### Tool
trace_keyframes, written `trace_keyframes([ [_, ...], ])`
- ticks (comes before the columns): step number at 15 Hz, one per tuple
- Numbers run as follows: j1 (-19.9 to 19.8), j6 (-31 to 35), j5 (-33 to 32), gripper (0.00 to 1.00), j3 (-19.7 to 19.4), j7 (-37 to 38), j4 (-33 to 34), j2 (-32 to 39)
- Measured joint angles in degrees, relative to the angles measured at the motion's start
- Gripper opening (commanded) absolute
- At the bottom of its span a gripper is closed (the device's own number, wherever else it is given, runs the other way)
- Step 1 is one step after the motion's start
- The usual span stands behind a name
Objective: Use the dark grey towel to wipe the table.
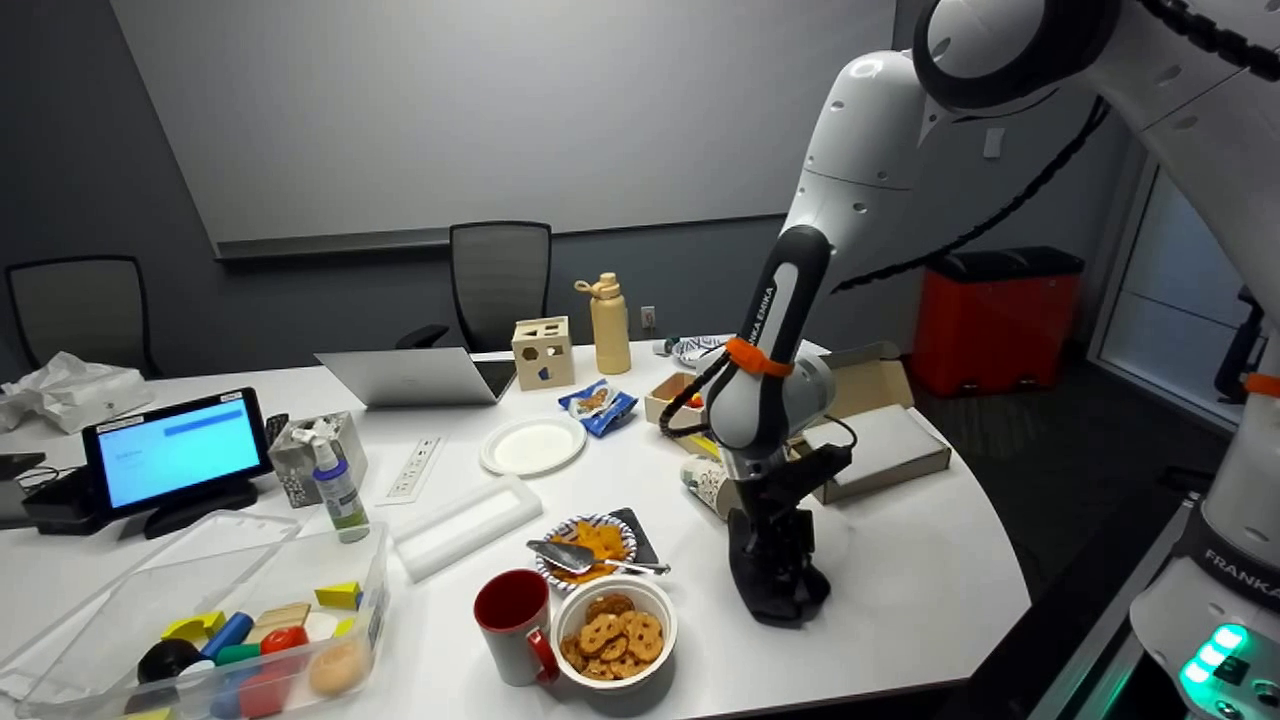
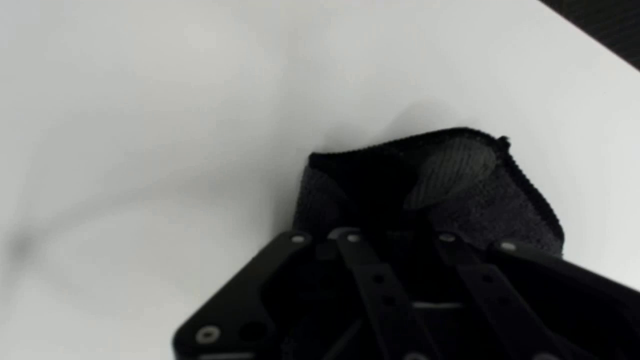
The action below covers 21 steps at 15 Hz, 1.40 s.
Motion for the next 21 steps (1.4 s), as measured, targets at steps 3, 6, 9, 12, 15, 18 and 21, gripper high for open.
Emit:
trace_keyframes([
  [3,1.00,-4.48,-0.74,0.03,1.39,-2.44,3.21,1.76],
  [6,2.30,-6.69,-1.41,0.03,2.71,-4.16,3.90,2.56],
  [9,3.51,-7.74,-1.43,0.03,3.51,-4.32,3.18,2.76],
  [12,4.03,-7.82,-1.23,0.03,3.25,-2.23,1.38,2.24],
  [15,3.92,-7.35,-0.58,0.03,2.02,0.59,-2.41,1.06],
  [18,3.32,-4.68,0.22,0.03,0.03,2.85,-7.95,-0.91],
  [21,1.94,-0.44,0.59,0.03,-2.49,3.84,-13.72,-3.06],
])
